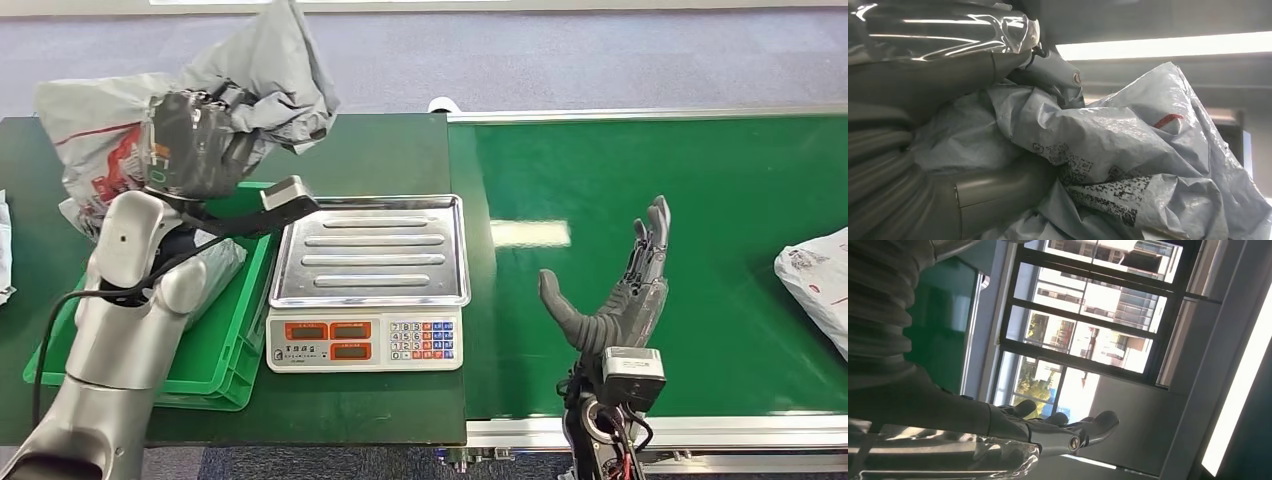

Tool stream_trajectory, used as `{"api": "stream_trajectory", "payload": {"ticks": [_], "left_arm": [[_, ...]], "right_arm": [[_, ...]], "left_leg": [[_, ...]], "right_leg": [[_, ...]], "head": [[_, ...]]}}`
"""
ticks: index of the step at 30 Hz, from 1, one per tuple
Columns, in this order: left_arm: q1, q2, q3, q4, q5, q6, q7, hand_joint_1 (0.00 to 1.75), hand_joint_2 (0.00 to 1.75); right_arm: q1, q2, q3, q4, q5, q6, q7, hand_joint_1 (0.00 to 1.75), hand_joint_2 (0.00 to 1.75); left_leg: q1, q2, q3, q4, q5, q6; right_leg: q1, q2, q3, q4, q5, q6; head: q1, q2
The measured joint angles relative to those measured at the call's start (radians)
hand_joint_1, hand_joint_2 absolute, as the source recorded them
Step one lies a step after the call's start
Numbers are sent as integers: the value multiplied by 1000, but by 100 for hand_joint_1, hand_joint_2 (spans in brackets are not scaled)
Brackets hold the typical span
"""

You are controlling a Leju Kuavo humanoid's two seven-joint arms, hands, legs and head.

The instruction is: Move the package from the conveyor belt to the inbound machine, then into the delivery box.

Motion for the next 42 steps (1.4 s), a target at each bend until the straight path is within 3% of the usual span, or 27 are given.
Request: {"api": "stream_trajectory", "payload": {"ticks": [6, 11, 15, 25, 29, 42], "left_arm": [[91, 67, 131, -153, -96, -114, 98, 175, 175], [177, 120, 195, -165, -92, -271, 115, 175, 175], [250, 127, 212, -133, -86, -413, 167, 175, 175], [351, 117, 205, -50, -60, -445, 183, 171, 175], [354, 101, 197, -11, -61, -439, 189, 0, 175], [362, 43, 176, 82, -85, -369, 216, 0, 175]], "right_arm": [[38, 26, -98, -69, 81, 70, 20, 0, 175], [59, 40, -140, -93, 92, 104, 26, 0, 175], [60, 43, -161, -93, 94, 128, 30, 0, 175], [61, 56, -179, -76, 100, 151, 59, 0, 175], [64, 63, -180, -58, 88, 165, 63, 0, 175], [75, 67, -180, 5, 98, 170, 76, 0, 175]], "left_leg": [[0, 0, 0, 0, -1, -1], [0, 1, 0, -1, -1, -1], [0, 1, 0, 0, -1, -1], [0, 0, 0, 0, -1, -1], [0, 0, 0, 0, -1, -1], [0, 0, 0, 0, -1, -1]], "right_leg": [[0, 0, 0, 0, -2, -2], [0, 0, 0, 0, -2, -2], [0, 0, 0, 0, -2, -2], [0, 0, 0, 0, -2, -2], [0, 0, 0, 0, -2, -2], [0, 0, 0, 0, -2, -2]], "head": [[0, 0], [0, 0], [0, 0], [0, 0], [0, 0], [0, 0]]}}
